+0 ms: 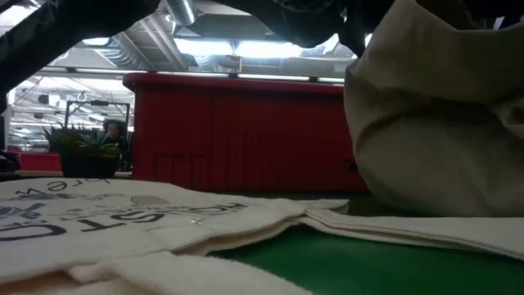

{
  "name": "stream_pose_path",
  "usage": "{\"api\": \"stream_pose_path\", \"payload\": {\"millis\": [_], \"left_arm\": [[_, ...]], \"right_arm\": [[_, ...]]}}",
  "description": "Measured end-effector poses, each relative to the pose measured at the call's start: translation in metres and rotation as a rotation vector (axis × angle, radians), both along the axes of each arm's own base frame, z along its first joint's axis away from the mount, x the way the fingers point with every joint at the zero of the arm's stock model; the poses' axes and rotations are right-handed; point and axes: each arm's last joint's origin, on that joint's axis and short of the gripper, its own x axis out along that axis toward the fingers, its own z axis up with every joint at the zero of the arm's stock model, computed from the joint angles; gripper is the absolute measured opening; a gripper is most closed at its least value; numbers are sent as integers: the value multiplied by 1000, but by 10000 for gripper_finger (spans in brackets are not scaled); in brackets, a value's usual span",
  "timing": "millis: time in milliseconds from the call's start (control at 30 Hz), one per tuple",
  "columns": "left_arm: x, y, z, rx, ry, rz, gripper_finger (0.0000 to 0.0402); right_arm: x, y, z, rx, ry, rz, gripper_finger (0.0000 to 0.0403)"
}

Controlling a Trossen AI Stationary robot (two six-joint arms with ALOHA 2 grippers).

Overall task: Fold Laundry from Bin
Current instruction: Fold the beige shorts

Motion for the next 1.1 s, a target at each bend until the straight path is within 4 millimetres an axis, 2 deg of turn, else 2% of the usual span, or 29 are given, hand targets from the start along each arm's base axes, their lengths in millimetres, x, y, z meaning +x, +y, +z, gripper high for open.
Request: {"api": "stream_pose_path", "payload": {"millis": [300, 433, 567, 700, 767, 933, 1100], "left_arm": [[0, 0, 0, -2, 2, 0, 71], [0, 0, 0, -3, 2, -1, 77], [0, 0, 1, -3, 2, -2, 77], [0, 3, 2, -2, 3, 0, 74], [1, 8, 5, -3, 0, -17, 72], [0, 29, 29, -8, -37, -87, 71], [-2, 49, 42, 18, 48, -75, 71]], "right_arm": [[-1, 1, 0, 32, 51, -1, 197], [0, 4, 7, 77, 45, 115, 197], [6, 6, 21, 66, -75, 225, 197], [9, 6, 28, 39, -156, 244, 197], [9, 7, 27, 48, -158, 238, 197], [10, 11, 23, 104, -151, 217, 197], [12, 14, 23, 121, -176, 217, 197]]}}
